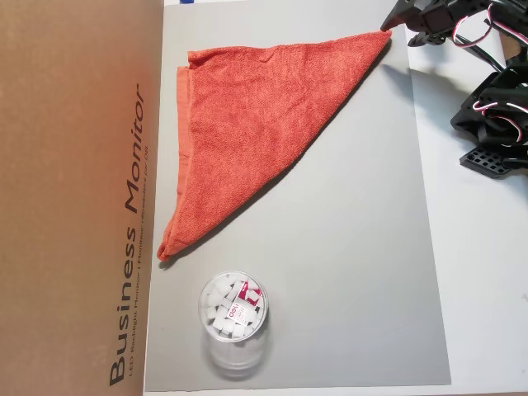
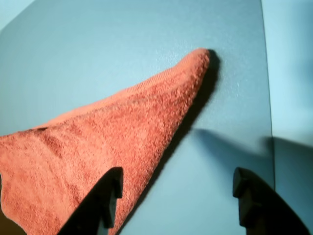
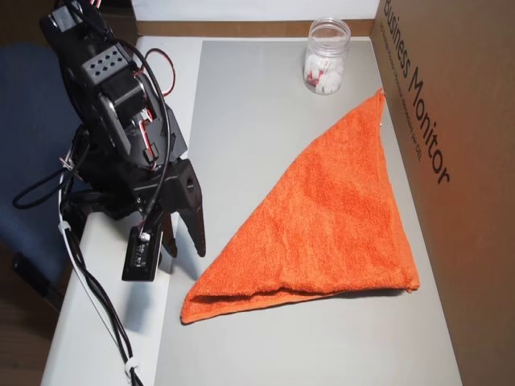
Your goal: Fold the blanket.
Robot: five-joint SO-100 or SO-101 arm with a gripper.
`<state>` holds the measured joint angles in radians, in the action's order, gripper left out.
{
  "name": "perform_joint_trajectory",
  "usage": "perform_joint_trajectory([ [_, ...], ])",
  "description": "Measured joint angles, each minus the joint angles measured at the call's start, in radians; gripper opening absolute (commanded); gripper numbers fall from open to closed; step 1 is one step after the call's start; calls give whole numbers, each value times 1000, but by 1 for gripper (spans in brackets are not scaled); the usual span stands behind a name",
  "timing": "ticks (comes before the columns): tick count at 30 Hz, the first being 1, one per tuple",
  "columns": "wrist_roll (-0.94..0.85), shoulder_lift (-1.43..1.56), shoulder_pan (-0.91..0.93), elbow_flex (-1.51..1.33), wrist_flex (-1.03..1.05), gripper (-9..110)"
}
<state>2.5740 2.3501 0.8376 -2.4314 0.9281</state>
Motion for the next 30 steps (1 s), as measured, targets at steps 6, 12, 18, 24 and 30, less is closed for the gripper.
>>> perform_joint_trajectory([
  [6,0,0,0,-112,-187,23],
  [12,0,0,0,-156,-264,23],
  [18,0,0,0,-196,-316,23],
  [24,0,-89,0,-196,-393,23],
  [30,0,-176,0,-196,-474,23],
])
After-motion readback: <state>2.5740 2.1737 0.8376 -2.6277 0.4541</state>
